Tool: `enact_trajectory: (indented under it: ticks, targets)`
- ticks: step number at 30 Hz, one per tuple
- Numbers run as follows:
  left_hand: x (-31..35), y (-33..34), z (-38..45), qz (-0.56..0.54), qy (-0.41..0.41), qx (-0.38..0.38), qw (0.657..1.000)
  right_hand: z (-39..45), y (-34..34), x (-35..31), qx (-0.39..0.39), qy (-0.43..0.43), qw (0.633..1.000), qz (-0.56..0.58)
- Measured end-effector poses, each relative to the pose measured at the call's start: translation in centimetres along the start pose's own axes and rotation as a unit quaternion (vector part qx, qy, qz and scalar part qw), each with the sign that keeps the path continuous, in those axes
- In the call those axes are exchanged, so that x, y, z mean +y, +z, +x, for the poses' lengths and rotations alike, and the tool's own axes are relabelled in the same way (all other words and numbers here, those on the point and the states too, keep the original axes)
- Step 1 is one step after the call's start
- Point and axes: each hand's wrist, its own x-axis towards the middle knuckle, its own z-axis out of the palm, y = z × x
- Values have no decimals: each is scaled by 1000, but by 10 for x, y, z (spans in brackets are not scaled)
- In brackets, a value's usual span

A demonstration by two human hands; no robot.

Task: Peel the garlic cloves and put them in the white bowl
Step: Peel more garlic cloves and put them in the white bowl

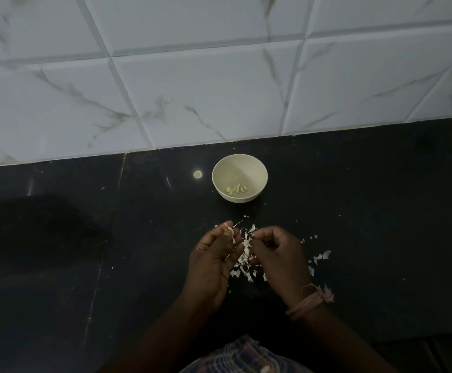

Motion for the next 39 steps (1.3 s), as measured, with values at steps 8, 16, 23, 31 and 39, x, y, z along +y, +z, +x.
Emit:
enact_trajectory:
  ticks: [8,16,23,31,39]
  targets:
    - [-9,-5,-1,222,47,-13,974,4,-3,9,13,-105,981,-164]
    - [-1,-4,-2,335,93,-6,938,8,-12,8,-45,-201,967,-150]
    - [3,-1,-6,379,110,-3,919,9,-15,5,-61,-166,974,-143]
    - [0,5,-10,266,92,-2,960,4,-7,9,-40,-132,983,-125]
    - [-4,3,-7,240,87,-22,967,2,-7,5,-31,-208,964,-164]
